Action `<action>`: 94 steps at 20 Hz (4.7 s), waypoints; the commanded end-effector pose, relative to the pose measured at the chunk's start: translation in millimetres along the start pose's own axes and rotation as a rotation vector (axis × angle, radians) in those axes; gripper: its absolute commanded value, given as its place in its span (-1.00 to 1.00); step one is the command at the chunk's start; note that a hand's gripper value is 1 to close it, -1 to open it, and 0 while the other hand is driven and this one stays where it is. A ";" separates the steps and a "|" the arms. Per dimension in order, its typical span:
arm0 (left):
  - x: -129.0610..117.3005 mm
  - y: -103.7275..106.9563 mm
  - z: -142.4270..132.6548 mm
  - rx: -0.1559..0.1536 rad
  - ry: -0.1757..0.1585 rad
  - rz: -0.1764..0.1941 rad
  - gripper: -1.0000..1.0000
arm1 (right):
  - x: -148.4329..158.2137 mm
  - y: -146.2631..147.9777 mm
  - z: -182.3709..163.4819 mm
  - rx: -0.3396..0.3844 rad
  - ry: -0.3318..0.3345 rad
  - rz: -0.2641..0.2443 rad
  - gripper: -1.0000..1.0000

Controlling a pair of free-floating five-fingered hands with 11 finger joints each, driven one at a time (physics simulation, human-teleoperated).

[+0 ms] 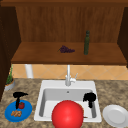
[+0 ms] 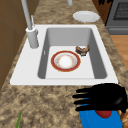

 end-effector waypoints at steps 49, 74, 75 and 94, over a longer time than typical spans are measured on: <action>-26.9 1.4 28.2 -0.029 -0.093 -0.335 -1.00 | 0.0 0.0 0.0 0.000 0.000 0.000 0.00; 19.0 -13.5 -25.8 -0.025 -0.065 -0.229 -1.00 | 0.0 0.0 0.0 0.000 0.000 0.000 0.00; 15.0 -15.5 -23.7 -0.018 -0.069 -0.233 -1.00 | 0.0 0.0 0.0 0.000 0.000 0.000 0.00; -35.0 -43.7 -10.3 0.023 -0.053 0.014 1.00 | 0.0 0.0 0.0 0.000 0.000 0.000 0.00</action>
